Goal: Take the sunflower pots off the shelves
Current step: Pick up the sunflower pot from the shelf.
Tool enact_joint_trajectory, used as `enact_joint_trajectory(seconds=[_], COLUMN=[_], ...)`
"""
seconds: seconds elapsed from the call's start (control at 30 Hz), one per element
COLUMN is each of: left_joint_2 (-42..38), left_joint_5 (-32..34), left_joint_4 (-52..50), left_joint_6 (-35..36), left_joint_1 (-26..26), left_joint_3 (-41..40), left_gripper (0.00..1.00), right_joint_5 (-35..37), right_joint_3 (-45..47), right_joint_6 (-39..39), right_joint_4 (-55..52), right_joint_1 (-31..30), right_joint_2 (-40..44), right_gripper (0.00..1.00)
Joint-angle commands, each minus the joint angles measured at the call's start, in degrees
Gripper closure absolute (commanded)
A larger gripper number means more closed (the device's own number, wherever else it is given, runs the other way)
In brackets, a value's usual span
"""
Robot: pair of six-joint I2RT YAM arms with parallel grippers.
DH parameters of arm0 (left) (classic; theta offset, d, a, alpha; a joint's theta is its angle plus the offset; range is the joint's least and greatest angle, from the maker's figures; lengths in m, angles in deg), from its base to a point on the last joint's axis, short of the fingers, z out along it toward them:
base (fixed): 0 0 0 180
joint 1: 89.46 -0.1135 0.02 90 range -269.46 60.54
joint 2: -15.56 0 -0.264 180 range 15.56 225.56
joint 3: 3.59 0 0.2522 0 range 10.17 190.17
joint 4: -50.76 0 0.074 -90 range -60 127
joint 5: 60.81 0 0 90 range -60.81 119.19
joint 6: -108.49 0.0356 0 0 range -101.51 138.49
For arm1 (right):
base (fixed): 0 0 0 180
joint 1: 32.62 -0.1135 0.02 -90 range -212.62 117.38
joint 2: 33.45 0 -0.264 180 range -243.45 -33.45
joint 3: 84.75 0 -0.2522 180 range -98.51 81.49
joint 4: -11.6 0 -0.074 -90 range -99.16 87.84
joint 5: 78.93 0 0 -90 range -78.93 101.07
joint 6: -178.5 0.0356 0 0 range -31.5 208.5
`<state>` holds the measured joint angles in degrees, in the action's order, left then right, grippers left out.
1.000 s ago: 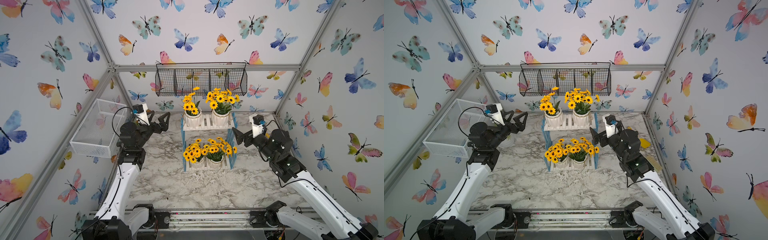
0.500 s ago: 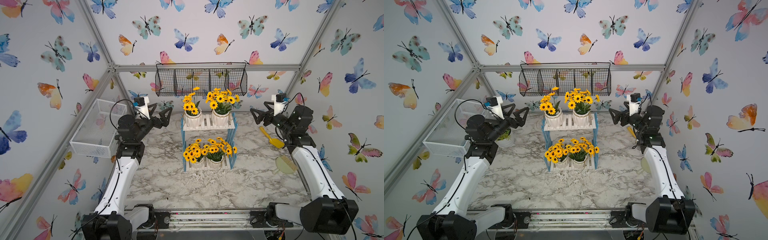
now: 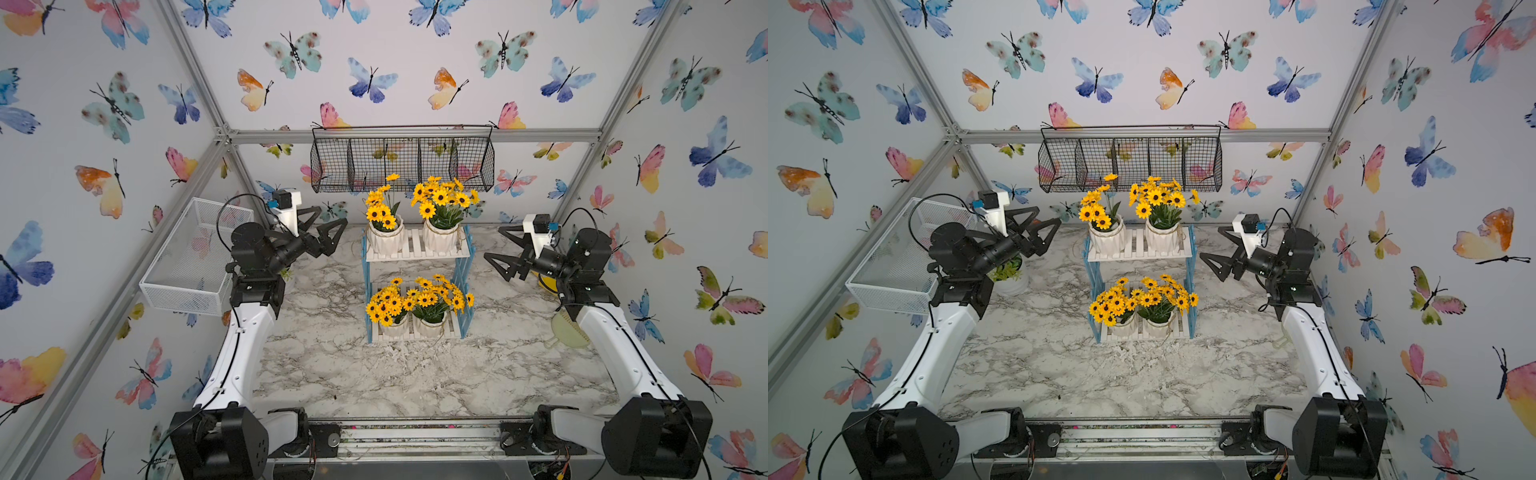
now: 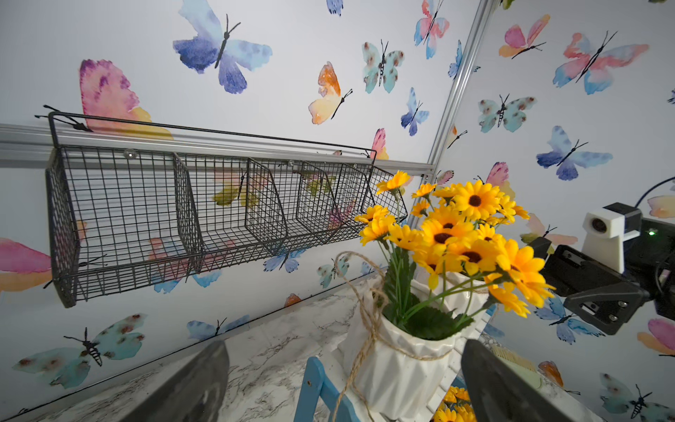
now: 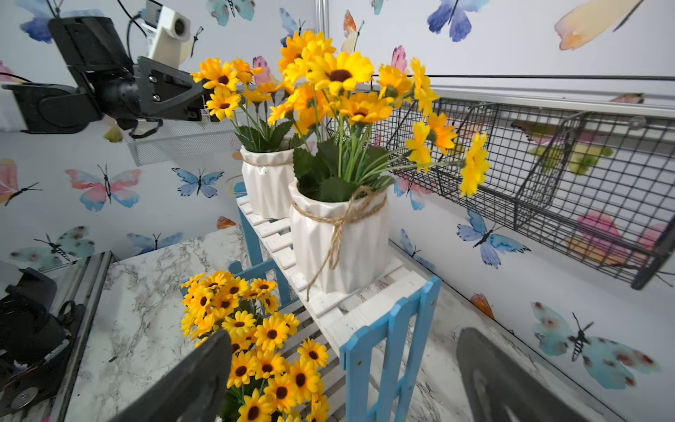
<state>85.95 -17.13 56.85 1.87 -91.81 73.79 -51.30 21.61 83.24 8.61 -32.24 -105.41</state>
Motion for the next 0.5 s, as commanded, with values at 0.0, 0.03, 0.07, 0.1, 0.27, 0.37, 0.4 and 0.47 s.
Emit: enact_joint_trajectory(seconds=[0.0,0.03,0.07,0.1,0.27,0.37,0.4,0.47], left_joint_2=[0.83,1.13,1.55,2.03,3.51,3.38,3.34,3.24], left_joint_5=[-8.27,-9.18,-9.94,-11.07,-12.16,-8.03,-7.36,-7.32], left_joint_4=[5.55,5.71,5.67,5.72,4.33,-0.37,-1.18,-1.78], left_joint_6=[-2.70,-2.69,-2.71,-2.67,-1.61,1.20,1.78,2.45], left_joint_1=[-1.03,-1.08,-1.08,-1.08,-1.13,-1.14,-1.11,-1.08], left_joint_3=[0.75,1.10,1.44,1.80,3.34,4.64,4.76,4.75], left_gripper=[0.02,0.02,0.02,0.02,0.02,0.02,0.02,0.02], right_joint_5=[-4.76,-4.59,-4.32,-3.62,-1.30,-1.98,-1.51,-0.83], right_joint_3=[-3.14,-3.76,-4.35,-5.01,-8.73,-10.38,-10.67,-11.26], right_joint_6=[-1.87,-2.20,-2.74,-3.34,-6.30,-5.58,-5.55,-5.39], right_joint_4=[-0.63,-1.25,-2.05,-2.75,-6.74,-6.47,-6.29,-5.96], right_joint_1=[-0.20,-0.42,-0.75,-1.51,-5.49,-6.80,-7.26,-7.76], right_joint_2=[-2.37,-3.04,-3.56,-4.12,-7.18,-9.77,-10.36,-11.36], right_gripper=[0.01,0.02,0.02,0.02,0.02,0.02,0.02,0.01])
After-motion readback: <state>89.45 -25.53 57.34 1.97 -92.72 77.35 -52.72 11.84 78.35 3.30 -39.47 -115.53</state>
